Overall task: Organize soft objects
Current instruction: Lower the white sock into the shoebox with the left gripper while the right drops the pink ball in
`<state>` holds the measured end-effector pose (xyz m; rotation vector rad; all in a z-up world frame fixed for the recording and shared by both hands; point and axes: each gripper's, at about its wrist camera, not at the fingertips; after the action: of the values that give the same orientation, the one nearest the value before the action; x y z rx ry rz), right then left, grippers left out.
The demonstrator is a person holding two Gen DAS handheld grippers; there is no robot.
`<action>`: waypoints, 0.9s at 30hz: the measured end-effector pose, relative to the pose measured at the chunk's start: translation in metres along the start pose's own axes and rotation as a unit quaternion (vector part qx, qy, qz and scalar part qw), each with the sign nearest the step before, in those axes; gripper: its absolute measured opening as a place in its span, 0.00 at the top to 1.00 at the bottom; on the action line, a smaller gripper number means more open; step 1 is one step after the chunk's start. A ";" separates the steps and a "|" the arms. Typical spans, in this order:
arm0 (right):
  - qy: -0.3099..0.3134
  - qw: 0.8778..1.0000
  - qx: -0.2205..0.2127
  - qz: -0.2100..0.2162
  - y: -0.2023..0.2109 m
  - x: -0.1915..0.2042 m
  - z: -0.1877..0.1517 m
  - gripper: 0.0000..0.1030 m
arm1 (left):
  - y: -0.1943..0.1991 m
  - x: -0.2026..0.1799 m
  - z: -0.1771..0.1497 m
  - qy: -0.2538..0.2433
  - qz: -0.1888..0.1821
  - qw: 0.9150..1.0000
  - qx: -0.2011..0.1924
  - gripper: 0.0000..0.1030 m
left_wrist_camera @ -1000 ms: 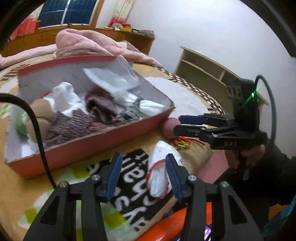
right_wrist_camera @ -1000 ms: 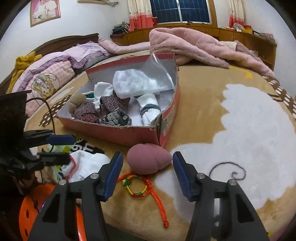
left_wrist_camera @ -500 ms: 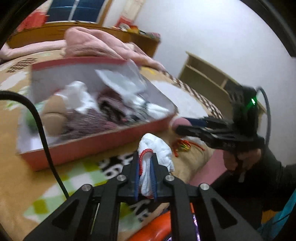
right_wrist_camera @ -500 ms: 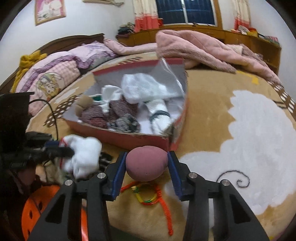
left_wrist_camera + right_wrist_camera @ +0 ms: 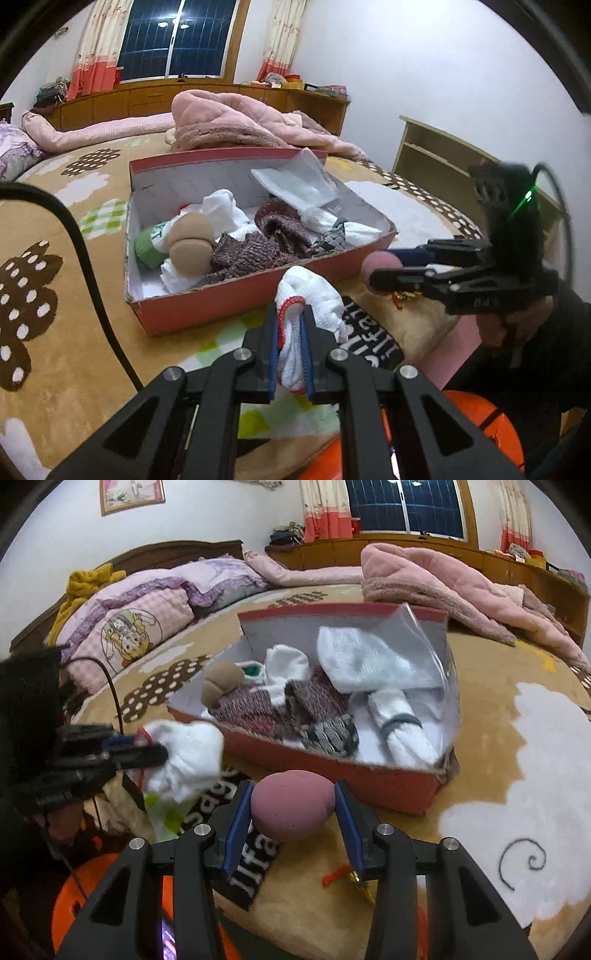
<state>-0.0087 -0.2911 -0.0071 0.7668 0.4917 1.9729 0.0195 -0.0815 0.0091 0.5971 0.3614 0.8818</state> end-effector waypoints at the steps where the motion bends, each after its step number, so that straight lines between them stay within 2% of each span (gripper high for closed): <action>1: -0.001 1.000 -0.006 0.000 0.001 0.001 0.002 0.56 | -0.001 -0.002 0.000 -0.001 0.004 1.000 0.001 0.89; 6: 0.010 1.000 -0.029 -0.004 0.004 0.009 0.005 0.56 | 0.000 -0.012 0.004 -0.014 0.011 1.000 -0.015 0.89; 10: 0.012 0.999 -0.047 -0.011 0.011 0.007 0.008 0.56 | 0.014 -0.012 0.018 -0.003 0.011 0.999 -0.051 0.89; 15: 0.012 0.997 -0.075 -0.019 0.020 0.004 0.016 0.55 | 0.024 -0.007 0.030 0.004 0.038 0.996 -0.083 0.89; 20: 0.006 0.996 -0.088 -0.030 0.021 0.002 0.025 0.55 | 0.016 0.003 0.035 0.020 0.081 0.993 -0.079 0.89; 27: -0.004 0.994 -0.103 -0.042 0.017 -0.001 0.038 0.55 | 0.005 0.021 0.040 0.045 0.106 0.990 -0.078 0.89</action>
<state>0.0068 -0.2992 0.0303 0.6150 0.3052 1.9055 0.0499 -0.0756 0.0418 0.4561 0.3106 1.1328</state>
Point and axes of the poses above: each gripper's, at about its wrist camera, not at the fingertips, and y roughly against the way its jaws point, x to its left, z to its top, and after that the axes turned 11 degrees about z, right-handed
